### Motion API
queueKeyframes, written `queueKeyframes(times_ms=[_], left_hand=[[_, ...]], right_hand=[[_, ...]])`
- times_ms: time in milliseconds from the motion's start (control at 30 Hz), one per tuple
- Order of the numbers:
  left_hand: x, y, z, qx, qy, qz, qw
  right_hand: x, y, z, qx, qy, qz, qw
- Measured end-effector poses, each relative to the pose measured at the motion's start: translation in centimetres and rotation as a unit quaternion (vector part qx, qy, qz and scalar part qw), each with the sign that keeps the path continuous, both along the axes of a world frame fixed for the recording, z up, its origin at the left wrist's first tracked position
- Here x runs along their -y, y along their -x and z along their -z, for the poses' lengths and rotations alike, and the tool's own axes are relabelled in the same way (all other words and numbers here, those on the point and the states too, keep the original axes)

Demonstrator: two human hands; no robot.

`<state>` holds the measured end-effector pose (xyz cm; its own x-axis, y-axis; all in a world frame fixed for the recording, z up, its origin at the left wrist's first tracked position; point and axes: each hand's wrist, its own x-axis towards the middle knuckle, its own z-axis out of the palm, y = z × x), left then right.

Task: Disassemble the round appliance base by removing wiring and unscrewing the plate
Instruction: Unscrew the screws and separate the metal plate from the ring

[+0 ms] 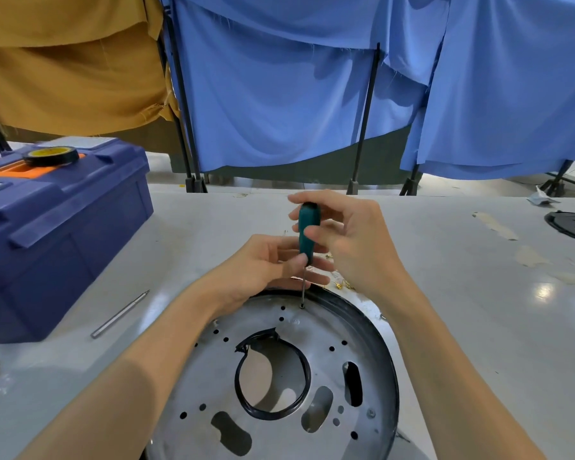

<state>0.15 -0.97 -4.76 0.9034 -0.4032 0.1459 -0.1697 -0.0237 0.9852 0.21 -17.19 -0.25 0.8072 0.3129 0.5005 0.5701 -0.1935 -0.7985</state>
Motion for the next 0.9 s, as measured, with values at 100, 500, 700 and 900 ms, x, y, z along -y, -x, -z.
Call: queueKeyframes(times_ms=[100, 500, 700, 900], left_hand=[[-0.33, -0.12, 0.23, -0.018, 0.013, -0.011, 1.000], [0.11, -0.35, 0.11, 0.007, 0.010, -0.050, 0.999], [-0.06, 0.01, -0.14, 0.004, 0.007, -0.016, 1.000], [0.54, -0.29, -0.16, 0.020, -0.024, -0.066, 0.997]], right_hand=[[0.26, 0.13, -0.30, 0.001, 0.010, -0.025, 1.000], [-0.03, 0.19, -0.22, 0.017, 0.000, -0.021, 1.000], [0.22, -0.10, -0.20, 0.023, -0.010, -0.008, 1.000], [-0.33, 0.24, 0.09, 0.029, 0.040, 0.004, 0.999]])
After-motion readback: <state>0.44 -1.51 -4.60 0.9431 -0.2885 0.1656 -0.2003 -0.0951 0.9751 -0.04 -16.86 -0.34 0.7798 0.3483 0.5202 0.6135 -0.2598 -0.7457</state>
